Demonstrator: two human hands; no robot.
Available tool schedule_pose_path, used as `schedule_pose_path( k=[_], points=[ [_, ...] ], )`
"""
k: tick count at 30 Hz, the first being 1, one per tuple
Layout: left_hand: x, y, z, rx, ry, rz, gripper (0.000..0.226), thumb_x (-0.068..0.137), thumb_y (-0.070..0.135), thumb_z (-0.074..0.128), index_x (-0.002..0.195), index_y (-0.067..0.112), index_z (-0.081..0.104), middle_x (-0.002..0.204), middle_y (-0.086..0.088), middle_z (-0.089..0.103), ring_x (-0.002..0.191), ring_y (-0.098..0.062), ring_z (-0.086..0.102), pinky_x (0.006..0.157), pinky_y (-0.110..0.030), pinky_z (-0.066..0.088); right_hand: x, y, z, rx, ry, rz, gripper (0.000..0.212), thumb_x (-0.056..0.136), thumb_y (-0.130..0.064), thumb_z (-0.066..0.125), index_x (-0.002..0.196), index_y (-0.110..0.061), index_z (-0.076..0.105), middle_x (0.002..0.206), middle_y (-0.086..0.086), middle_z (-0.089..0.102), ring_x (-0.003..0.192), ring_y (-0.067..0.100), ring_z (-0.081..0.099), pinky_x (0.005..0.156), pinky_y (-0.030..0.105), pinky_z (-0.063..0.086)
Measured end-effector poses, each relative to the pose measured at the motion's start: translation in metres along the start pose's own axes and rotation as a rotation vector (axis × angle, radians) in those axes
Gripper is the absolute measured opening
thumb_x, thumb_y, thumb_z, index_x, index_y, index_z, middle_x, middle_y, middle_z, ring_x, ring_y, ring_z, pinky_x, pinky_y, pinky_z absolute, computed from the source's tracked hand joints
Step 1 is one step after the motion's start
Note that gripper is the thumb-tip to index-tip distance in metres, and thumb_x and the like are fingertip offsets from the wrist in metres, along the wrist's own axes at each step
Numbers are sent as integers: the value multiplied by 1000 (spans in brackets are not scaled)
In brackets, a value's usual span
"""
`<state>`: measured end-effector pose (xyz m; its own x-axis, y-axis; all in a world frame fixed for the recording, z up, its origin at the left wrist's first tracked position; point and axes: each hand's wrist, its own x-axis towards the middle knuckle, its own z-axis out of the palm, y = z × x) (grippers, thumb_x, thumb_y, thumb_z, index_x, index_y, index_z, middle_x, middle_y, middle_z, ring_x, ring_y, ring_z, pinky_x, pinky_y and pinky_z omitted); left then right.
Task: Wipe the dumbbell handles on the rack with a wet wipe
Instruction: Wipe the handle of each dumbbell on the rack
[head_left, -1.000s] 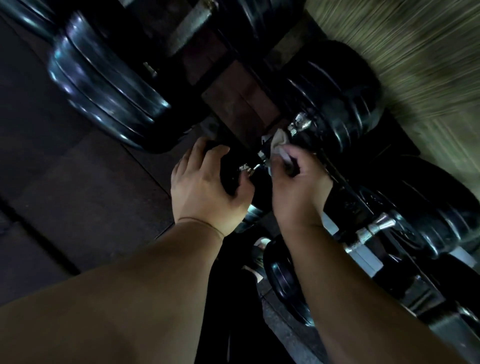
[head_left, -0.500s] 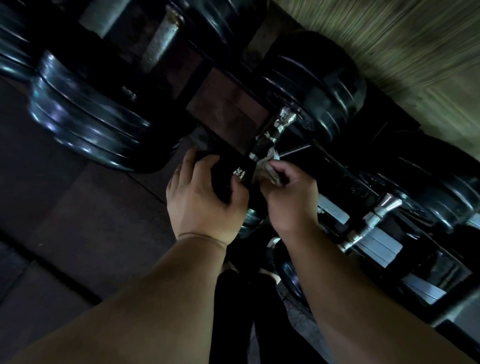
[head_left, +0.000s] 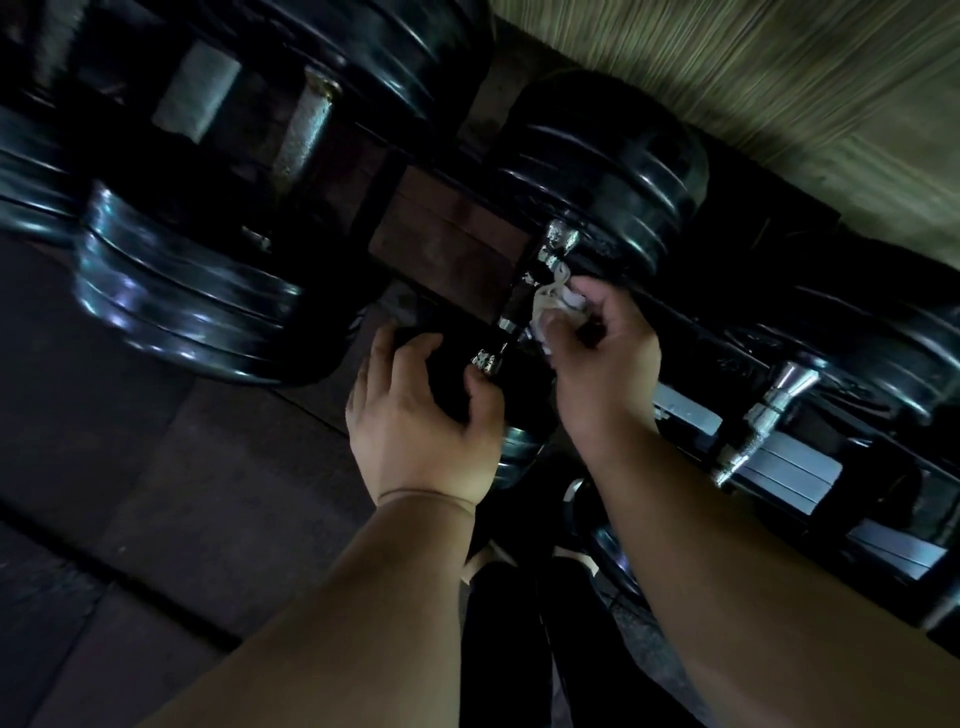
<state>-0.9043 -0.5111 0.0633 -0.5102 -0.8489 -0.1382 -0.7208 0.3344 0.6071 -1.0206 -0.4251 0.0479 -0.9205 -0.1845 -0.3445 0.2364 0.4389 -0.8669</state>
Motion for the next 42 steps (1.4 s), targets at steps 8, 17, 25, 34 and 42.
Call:
schedule_pose_path(
  k=[8, 17, 25, 34, 42],
  points=[
    [-1, 0, 0, -5, -2, -7, 53, 81, 50, 52, 120, 19, 70, 144, -11, 61, 131, -36, 58, 100, -59, 50, 11, 0, 1, -78, 58, -155, 19, 89, -14, 72, 108, -14, 75, 106, 1, 71, 94, 7, 70, 77, 21, 58],
    [-1, 2, -3, 2, 1, -6, 51, 81, 48, 51, 116, 16, 70, 141, -10, 63, 124, -37, 61, 98, -58, 51, 11, -2, 2, -216, 25, -409, 25, 88, -10, 73, 112, -7, 73, 112, 9, 63, 94, 5, 64, 79, 7, 50],
    [0, 0, -2, 13, 1, 14, 51, 80, 46, 52, 115, 14, 71, 134, -11, 65, 115, -39, 64, 96, -56, 52, 26, -10, -14, -450, -220, -683, 28, 90, -14, 71, 116, -6, 71, 115, 11, 59, 99, 19, 66, 82, 30, 60],
    [1, -1, 0, 15, -6, 24, 50, 81, 44, 52, 116, 13, 71, 134, -14, 66, 120, -40, 63, 100, -58, 49, 19, -11, -9, -430, -210, -678, 27, 87, -9, 75, 114, -6, 73, 116, 9, 56, 100, 9, 59, 86, 12, 53],
    [0, 1, -3, 39, -19, 19, 51, 80, 46, 50, 114, 14, 71, 131, -11, 66, 119, -38, 63, 101, -53, 49, 16, -14, -4, -572, -405, -813, 25, 85, -6, 74, 110, -6, 73, 110, 9, 59, 90, 18, 64, 77, 26, 57]
  ],
)
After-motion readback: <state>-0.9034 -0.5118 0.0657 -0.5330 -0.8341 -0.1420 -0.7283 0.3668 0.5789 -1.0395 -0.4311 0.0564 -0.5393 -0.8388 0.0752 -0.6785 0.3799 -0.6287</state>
